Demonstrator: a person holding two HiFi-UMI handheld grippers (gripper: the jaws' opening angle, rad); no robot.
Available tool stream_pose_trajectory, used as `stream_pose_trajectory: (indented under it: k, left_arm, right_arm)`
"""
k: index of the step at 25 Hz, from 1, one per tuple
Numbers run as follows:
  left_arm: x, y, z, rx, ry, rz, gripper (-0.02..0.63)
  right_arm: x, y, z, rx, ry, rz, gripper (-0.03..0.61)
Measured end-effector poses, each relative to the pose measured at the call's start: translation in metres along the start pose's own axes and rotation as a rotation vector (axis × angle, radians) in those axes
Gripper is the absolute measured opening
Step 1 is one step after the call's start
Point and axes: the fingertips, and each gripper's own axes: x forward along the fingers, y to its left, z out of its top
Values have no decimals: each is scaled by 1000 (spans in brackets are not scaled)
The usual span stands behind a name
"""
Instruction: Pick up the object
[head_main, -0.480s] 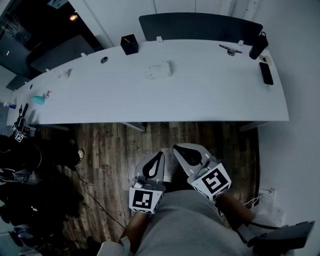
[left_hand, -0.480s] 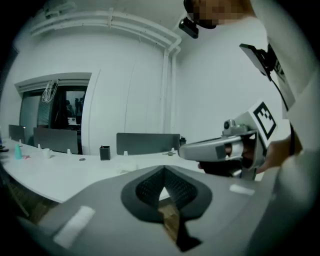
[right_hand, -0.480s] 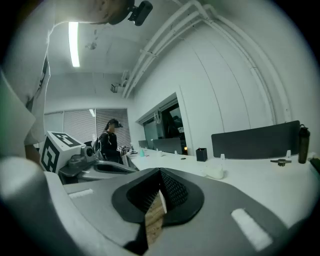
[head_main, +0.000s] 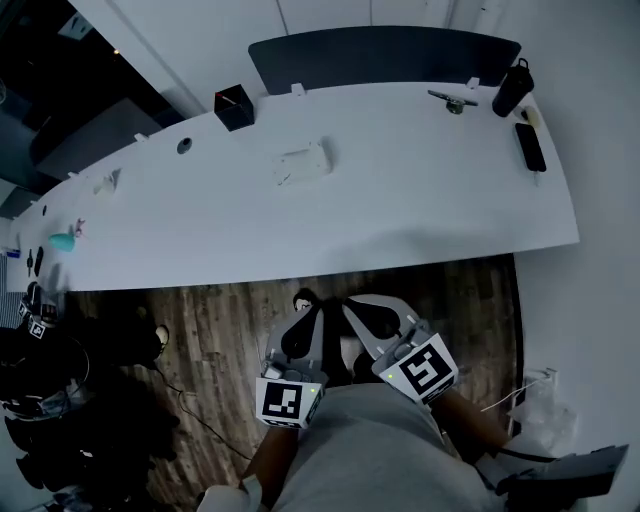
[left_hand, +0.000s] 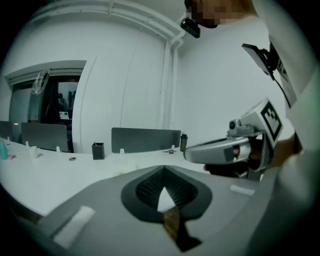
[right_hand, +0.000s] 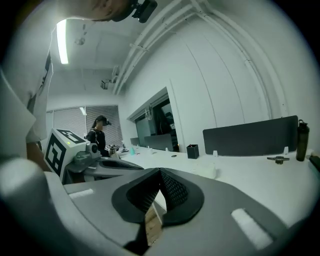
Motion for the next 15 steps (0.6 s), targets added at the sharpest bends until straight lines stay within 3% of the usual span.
stream_pose_trajectory:
  k: [9, 15]
  left_arm:
    - [64, 107, 31, 3, -46, -110, 0]
    - [81, 170, 24, -7, 7, -177, 2]
  right_arm:
    - [108, -36, 37, -72, 80, -83, 1]
    - [173, -48, 36, -171, 200, -169, 1]
